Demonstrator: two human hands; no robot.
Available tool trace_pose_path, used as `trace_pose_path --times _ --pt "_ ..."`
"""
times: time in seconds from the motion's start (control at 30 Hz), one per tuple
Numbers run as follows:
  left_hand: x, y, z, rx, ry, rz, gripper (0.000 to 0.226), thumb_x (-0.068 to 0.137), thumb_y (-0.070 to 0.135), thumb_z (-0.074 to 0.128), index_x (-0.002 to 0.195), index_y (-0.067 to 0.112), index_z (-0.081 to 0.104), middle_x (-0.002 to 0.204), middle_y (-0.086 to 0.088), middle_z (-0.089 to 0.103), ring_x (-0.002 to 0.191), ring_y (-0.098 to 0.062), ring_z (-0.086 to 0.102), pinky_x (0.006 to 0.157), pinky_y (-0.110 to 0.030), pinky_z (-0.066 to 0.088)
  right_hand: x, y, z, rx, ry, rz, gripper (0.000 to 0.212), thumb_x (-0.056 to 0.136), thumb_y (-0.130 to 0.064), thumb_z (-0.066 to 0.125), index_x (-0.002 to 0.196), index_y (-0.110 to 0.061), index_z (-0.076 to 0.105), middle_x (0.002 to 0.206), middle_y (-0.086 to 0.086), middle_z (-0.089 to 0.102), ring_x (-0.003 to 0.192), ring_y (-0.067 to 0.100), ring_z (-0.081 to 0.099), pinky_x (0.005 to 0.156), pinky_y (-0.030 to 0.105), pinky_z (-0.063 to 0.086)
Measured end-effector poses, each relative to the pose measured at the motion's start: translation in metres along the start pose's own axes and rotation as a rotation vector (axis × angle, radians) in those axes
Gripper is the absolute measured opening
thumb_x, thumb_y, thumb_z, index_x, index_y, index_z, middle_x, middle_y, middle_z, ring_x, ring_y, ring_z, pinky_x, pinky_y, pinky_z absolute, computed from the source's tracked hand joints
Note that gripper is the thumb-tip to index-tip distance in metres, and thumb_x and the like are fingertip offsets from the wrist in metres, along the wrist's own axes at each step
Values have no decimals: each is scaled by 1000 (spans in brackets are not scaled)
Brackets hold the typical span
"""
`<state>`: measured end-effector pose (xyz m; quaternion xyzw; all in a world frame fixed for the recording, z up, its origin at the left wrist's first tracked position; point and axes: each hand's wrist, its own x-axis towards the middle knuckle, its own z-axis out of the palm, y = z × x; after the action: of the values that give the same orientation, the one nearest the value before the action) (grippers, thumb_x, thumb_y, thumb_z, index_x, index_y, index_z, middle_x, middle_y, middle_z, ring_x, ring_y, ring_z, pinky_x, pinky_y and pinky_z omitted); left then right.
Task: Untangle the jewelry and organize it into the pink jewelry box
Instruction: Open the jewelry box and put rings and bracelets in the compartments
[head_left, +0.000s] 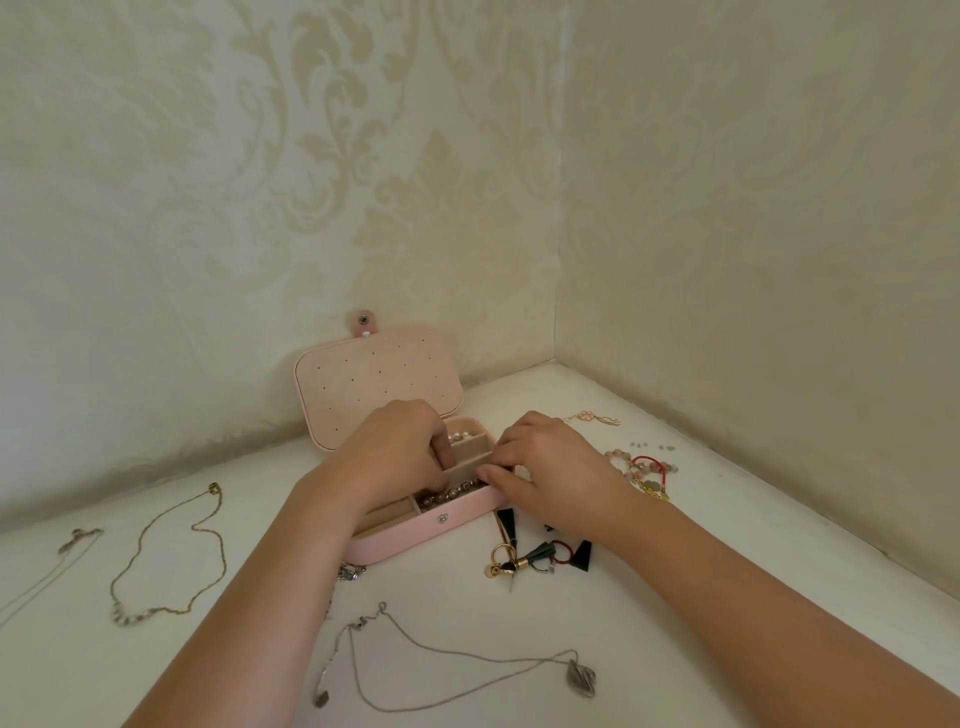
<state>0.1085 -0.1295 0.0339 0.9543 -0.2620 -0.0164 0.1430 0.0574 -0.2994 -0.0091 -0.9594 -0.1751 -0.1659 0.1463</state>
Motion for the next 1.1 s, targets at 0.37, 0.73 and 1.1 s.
trace_pose_path --times 0.37,0.73,1.1 --pt "2 -8 -2 -98 -108 17 20 70 9 74 68 26 63 67 11 66 58 2 58 54 -9 42 2 0 -2 -104 -34 -26 41 98 -35 41 83 -11 71 78 2 68 90 17 53 83 33 41" --pt "3 -8 2 -155 -59 58 1 79 23 70 80 22 71 80 8 67 80 -10 62 73 -26 48 -24 53 -58 -22 -129 493 23 90 -14 59 109 -20 69 113 -4 66 93 7 57 76 15 39" --pt "5 -4 2 -239 193 79 9 82 25 68 74 29 67 74 13 66 73 -2 61 74 -29 53 -25 72 -55 75 -244 580 9 86 -12 64 93 -14 69 74 -12 57 66 2 53 51 9 37"
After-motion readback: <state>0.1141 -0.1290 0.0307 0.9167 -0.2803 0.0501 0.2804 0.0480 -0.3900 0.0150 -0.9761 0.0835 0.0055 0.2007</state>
